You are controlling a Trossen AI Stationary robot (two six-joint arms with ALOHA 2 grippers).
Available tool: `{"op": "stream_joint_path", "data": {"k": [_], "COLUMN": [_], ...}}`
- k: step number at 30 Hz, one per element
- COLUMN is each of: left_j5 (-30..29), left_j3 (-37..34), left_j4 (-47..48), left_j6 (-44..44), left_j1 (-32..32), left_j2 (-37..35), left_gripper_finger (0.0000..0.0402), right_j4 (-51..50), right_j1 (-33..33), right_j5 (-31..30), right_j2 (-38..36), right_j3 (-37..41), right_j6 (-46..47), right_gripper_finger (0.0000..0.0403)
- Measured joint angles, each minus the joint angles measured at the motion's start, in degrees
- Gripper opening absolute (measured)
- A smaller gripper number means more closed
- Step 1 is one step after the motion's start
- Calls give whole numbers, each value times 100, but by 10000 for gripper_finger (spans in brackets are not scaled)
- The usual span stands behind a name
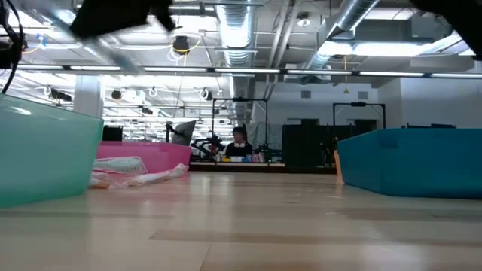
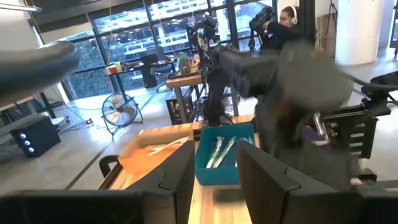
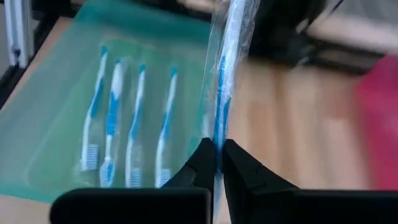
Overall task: Pick & Place Toothbrushes
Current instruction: Put the blue toothbrush into the green bin
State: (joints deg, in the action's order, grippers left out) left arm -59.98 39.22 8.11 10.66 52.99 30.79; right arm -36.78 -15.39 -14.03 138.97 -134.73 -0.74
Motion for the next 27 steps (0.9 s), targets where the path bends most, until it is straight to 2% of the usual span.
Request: {"op": "stream_joint_path", "data": {"k": [3,7,11,13,16,18,20,24,27], "left_j5": [0,2,42,314,523,517,586,1553,2020], "left_j3": [0,0,2,16,334,760,1397,2766,3356], "left_j4": [-10,-2,47,67,216,821,1760,3696,4422], "left_j6": [86,107,128,434,698,507,-222,-1569,-1976], "left_j1": [-2,-2,-2,-9,-10,-59,-202,-833,-1088], "left_j2": [-7,-2,160,511,1462,2191,2894,4065,4435], "left_gripper_finger": [113,113,113,113,113,113,113,113,113], "right_j4": [4,-889,-1812,-2032,-2295,-2452,-2580,-2669,-2642], "right_j1": [-102,-113,-93,-87,-91,-93,-124,-242,-358], "right_j5": [-346,-428,-781,-835,-818,-810,-810,-810,-815], "right_j2": [-316,-670,-740,-742,-742,-742,-742,-742,-653], "right_j3": [-31,-25,-9,-9,-9,-9,-9,-9,-18], "right_j6": [-158,173,759,895,1015,1074,1089,1086,1089], "right_gripper_finger": [5,5,5,5,5,5,5,5,5]}}
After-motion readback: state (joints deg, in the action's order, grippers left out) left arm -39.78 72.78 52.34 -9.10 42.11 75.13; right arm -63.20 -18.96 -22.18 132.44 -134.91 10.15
